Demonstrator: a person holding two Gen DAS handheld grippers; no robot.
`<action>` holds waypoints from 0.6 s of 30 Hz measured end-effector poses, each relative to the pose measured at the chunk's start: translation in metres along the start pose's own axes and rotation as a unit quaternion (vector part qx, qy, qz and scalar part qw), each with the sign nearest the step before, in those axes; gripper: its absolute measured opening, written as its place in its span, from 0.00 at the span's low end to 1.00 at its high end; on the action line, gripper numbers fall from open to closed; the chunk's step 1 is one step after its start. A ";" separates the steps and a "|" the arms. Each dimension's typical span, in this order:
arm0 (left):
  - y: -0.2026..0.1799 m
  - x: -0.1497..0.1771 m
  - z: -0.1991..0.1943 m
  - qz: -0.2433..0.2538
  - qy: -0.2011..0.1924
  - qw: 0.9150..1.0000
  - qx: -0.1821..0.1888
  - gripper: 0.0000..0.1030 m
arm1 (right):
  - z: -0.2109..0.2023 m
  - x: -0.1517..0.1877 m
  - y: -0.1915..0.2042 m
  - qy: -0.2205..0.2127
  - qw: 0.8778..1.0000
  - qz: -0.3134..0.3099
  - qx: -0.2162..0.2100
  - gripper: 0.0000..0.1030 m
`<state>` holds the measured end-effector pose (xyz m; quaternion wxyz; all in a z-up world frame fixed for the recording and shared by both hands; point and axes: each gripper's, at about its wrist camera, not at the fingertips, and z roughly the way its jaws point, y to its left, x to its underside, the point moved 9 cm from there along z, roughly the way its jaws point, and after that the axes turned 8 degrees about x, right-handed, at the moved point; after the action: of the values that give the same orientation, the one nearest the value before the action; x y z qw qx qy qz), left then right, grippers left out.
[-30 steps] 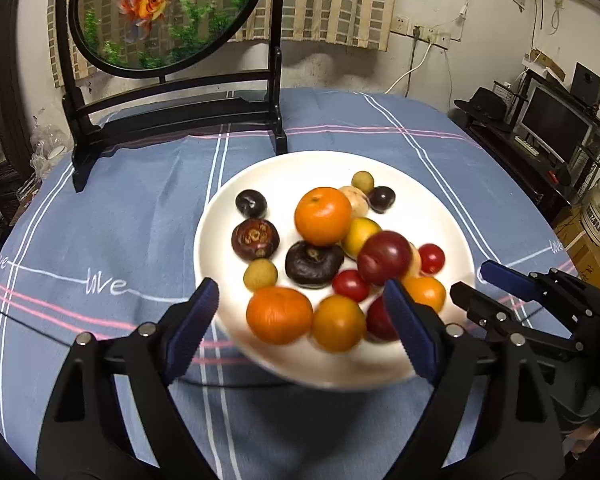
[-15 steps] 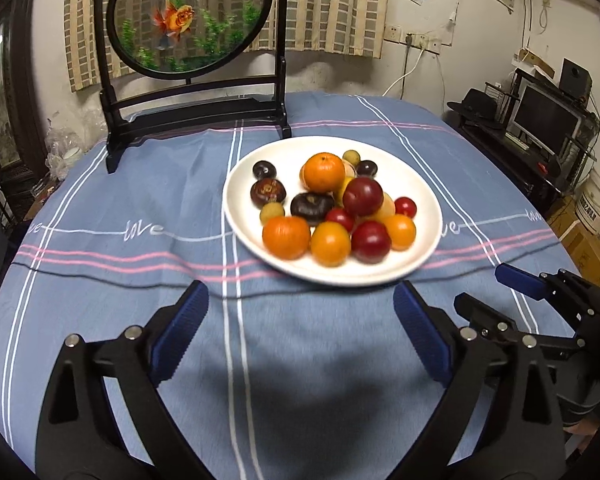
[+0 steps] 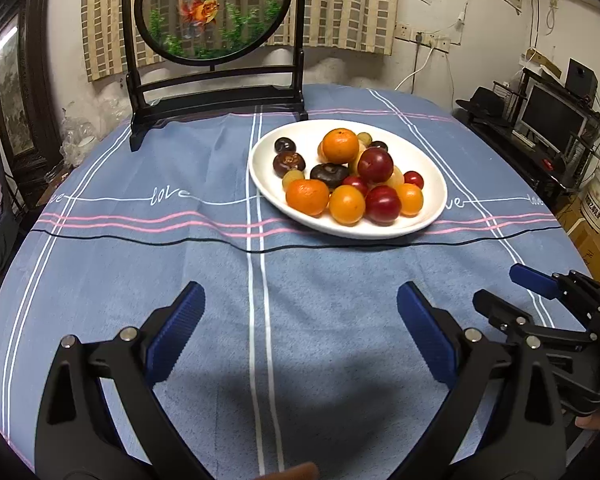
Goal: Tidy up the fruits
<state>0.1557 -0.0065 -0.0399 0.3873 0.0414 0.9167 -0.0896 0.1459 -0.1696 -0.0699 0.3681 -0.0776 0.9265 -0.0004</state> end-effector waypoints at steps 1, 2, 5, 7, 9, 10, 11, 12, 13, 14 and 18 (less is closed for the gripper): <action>0.000 0.002 0.001 0.000 0.002 1.000 0.000 0.96 | 0.000 0.001 0.000 0.001 1.000 0.001 0.000 0.58; 0.001 0.003 0.001 0.000 0.003 1.000 -0.001 0.96 | 0.000 0.001 -0.001 0.001 1.000 0.002 0.000 0.58; 0.001 0.007 0.001 0.000 0.005 1.000 -0.003 0.96 | -0.001 0.004 -0.002 0.001 1.000 0.005 0.000 0.58; 0.001 0.008 0.002 0.001 0.006 1.000 -0.004 0.96 | -0.001 0.005 -0.002 0.001 1.000 0.007 -0.001 0.58; 0.001 0.009 0.003 0.002 0.007 1.000 -0.005 0.96 | -0.001 0.005 -0.001 0.002 1.000 0.008 -0.002 0.58; 0.000 0.010 0.004 0.003 0.008 1.000 -0.005 0.96 | 0.000 0.006 -0.001 0.002 1.000 0.009 -0.002 0.58; 0.000 0.010 0.005 0.003 0.009 1.000 -0.004 0.96 | 0.000 0.007 0.000 0.003 1.000 0.010 -0.003 0.58; 0.000 0.010 0.005 0.003 0.010 1.000 -0.004 0.96 | 0.001 0.007 0.000 0.003 1.000 0.010 -0.004 0.58; 0.000 0.011 0.006 0.003 0.010 1.000 -0.004 0.96 | 0.002 0.007 0.000 0.003 1.000 0.010 -0.003 0.58; 0.000 0.011 0.007 0.003 0.011 1.000 -0.004 0.96 | 0.002 0.008 0.001 0.004 1.000 0.010 -0.003 0.58; 0.002 0.012 0.009 0.000 0.012 1.000 -0.004 0.96 | 0.005 0.011 0.003 0.007 1.000 0.011 -0.006 0.58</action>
<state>0.1533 -0.0065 -0.0550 0.3766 0.0410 0.9216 -0.0849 0.1409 -0.1679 -0.0810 0.3611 -0.0696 0.9299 0.0090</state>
